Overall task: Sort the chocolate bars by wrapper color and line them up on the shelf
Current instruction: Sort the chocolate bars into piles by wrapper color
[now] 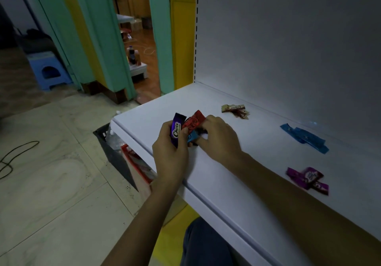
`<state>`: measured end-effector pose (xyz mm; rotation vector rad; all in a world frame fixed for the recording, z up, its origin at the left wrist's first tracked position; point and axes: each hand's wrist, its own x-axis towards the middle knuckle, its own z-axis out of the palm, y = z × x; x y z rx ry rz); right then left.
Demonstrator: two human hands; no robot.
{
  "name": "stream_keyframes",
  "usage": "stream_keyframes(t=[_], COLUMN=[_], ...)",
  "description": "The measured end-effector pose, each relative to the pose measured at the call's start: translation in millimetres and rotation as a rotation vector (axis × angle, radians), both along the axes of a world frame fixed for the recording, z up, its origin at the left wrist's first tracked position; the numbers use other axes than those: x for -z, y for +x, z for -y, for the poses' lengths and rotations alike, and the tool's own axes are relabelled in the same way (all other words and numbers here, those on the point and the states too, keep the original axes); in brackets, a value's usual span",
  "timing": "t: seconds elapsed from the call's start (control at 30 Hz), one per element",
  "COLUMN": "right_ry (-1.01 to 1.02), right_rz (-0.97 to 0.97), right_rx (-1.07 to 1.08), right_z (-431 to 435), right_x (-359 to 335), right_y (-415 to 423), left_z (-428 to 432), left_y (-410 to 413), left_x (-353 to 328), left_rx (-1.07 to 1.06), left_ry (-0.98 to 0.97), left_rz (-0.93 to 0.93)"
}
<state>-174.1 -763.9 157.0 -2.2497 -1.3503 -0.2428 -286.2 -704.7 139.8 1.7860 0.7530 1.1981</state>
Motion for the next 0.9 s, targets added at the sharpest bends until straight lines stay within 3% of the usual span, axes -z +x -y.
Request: stream_keyframes(t=[0.1, 0.27, 0.4, 0.47, 0.53, 0.63, 0.77, 0.83, 0.9], right_ry=[0.091, 0.468, 0.303, 0.225, 0.262, 0.485, 0.752, 0.751, 0.673], right_rz=[-0.072, -0.456, -0.267, -0.254, -0.467, -0.823, -1.177, -1.110, -0.867], right_rx=[0.002, 0.039, -0.265, -0.313, -0.287, -0.176, 0.057, 0.106, 0.119], right_z=[1.1, 21.1, 38.5, 39.9, 38.9, 34.2, 28.4, 23.6, 17.2], right_x=[3.4, -11.0, -32.3, -31.3, -30.6, -34.3, -40.3, -34.6, -25.7], right_y=[-0.3, 1.4, -7.1, -8.8, -11.5, -8.4, 10.0, 15.6, 13.4], left_z=[1.5, 7.6, 12.2, 12.2, 12.9, 12.9, 9.6, 8.7, 8.6], left_y=[-0.7, -1.7, -5.9, -8.4, -10.2, -10.8, -5.2, -2.1, 0.0], left_x=[0.3, -2.8, -1.9, -2.0, -3.5, -5.3, -3.4, -5.3, -6.8], left_rx=[0.009, 0.012, 0.236, 0.294, 0.304, 0.250, -0.011, -0.101, -0.121], left_ry=[0.021, 0.053, 0.201, 0.223, 0.186, 0.114, -0.061, -0.160, -0.216], left_rz=[-0.010, -0.034, -0.070, -0.091, -0.096, -0.092, 0.082, 0.152, 0.194])
